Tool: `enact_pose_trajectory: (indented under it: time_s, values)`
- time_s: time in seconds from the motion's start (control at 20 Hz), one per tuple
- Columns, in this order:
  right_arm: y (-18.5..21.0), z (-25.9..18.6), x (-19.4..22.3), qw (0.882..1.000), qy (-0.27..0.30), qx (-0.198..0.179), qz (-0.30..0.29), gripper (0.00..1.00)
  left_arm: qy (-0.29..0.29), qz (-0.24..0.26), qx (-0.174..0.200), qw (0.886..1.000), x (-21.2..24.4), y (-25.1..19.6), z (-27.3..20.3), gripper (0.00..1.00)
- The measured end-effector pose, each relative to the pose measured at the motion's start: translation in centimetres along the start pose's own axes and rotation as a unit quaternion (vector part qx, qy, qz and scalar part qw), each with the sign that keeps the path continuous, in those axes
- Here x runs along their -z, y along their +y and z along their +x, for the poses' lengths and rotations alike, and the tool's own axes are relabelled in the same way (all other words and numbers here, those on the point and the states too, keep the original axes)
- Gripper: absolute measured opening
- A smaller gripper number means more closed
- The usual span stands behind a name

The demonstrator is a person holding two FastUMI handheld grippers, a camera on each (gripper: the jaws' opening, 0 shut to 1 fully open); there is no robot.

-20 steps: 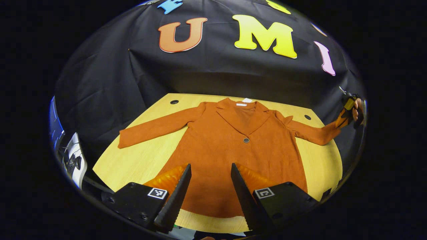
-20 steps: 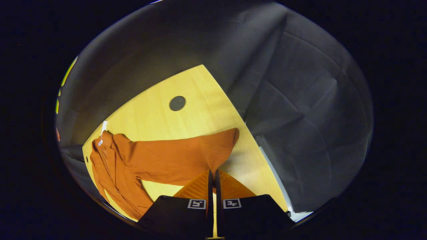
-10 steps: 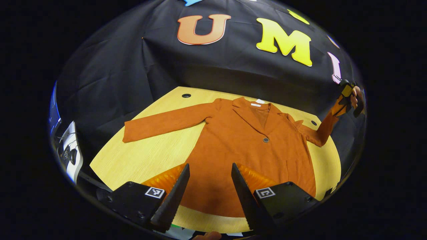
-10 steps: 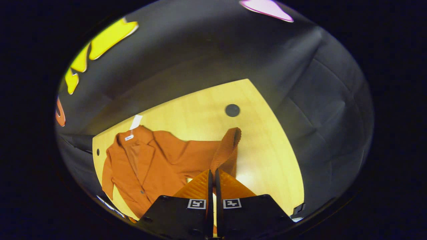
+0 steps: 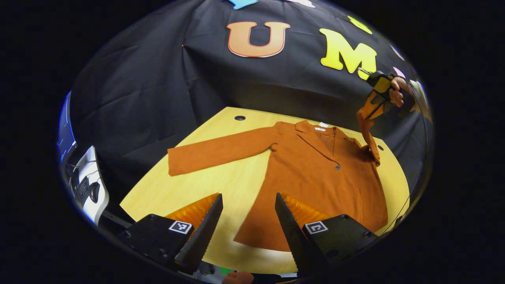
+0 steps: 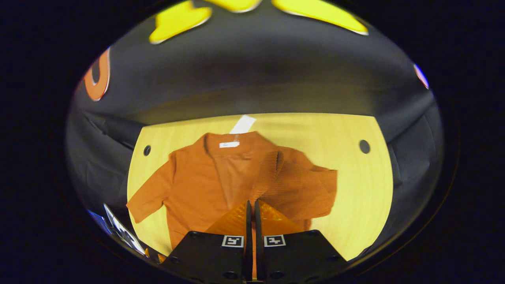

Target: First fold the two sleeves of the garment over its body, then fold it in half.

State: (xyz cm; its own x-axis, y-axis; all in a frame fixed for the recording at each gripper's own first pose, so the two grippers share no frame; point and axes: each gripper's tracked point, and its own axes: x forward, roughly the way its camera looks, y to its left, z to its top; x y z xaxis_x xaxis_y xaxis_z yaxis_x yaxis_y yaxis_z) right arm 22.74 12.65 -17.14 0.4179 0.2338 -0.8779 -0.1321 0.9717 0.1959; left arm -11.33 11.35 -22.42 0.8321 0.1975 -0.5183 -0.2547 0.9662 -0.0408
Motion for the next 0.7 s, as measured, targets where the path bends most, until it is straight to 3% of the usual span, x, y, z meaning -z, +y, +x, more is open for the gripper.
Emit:
enact_pose_trajectory:
  time_s: [0.2,0.45,0.7]
  values:
    - [9.1,4.9,1.0,0.999,0.020,-0.019,-0.037,0.04,0.002,0.016,-0.003,1.000,1.1,2.7,-0.2,0.93]
    - [17.6,11.3,4.1,0.996,0.060,-0.032,-0.056,0.04,0.023,-0.011,-0.014,1.000,3.3,5.8,-0.3,0.93]
    - [20.0,15.8,6.0,0.996,0.081,-0.003,-0.043,0.04,0.025,-0.032,-0.029,0.999,4.1,7.6,-1.0,0.93]
